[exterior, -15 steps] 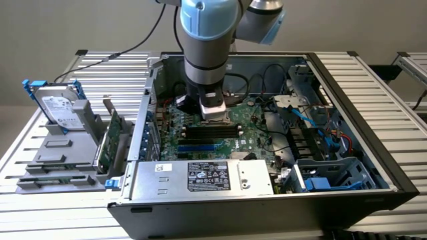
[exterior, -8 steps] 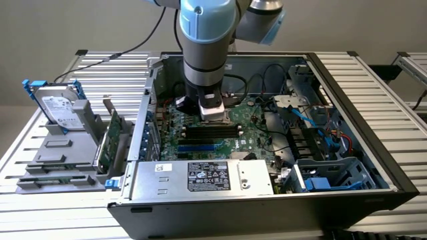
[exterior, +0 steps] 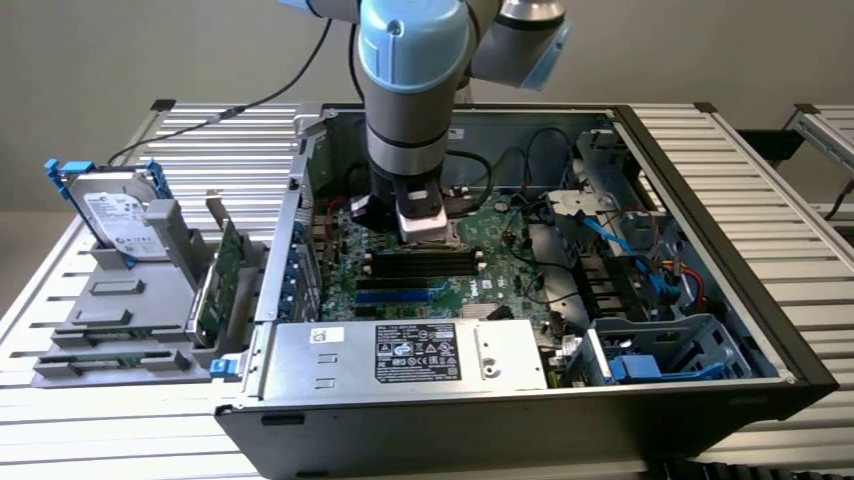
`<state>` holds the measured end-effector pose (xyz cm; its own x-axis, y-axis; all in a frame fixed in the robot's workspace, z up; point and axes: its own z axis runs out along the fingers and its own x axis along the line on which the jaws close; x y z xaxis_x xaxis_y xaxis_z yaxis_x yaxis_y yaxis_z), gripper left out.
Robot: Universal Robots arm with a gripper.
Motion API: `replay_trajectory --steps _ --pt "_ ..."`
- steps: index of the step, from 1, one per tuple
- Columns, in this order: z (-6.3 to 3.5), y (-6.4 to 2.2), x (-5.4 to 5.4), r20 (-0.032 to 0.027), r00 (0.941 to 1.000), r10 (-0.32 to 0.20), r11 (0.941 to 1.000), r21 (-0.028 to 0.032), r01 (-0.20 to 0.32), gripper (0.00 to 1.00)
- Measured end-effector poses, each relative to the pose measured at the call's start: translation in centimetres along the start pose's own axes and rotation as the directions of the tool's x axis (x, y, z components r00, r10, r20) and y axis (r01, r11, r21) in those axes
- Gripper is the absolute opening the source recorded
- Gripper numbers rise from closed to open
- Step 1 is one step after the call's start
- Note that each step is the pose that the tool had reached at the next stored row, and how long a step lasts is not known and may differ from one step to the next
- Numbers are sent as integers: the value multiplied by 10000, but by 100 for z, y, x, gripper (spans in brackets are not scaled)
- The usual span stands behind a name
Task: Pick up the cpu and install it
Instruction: 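Install the first cpu locking lever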
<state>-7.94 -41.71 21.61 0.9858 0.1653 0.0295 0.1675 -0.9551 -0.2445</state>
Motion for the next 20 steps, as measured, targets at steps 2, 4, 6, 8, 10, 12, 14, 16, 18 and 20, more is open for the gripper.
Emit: replay_trajectory --steps 2,4,6,8,10,12,14,16,18,20 --pt "24 -6 1 0 10000 -4 10000 1 4 11" --pt "49 -10 0 1 10000 -8 10000 1 8 11" --pt "72 -15 -1 2 10000 -12 10000 1 12 11" --pt "94 -19 -3 3 10000 -15 10000 1 15 11" --pt "115 -25 -4 2 10000 -18 10000 3 18 11" --pt "131 -30 -6 3 10000 -18 10000 1 18 11" --pt "138 -32 -8 4 10000 -19 10000 1 19 11" --pt "143 -34 -11 5 10000 -18 10000 1 18 11" --pt "146 -34 -12 7 10000 -19 10000 -1 19 11" --pt "151 -35 -13 11 10000 -17 10000 -13 17 11"
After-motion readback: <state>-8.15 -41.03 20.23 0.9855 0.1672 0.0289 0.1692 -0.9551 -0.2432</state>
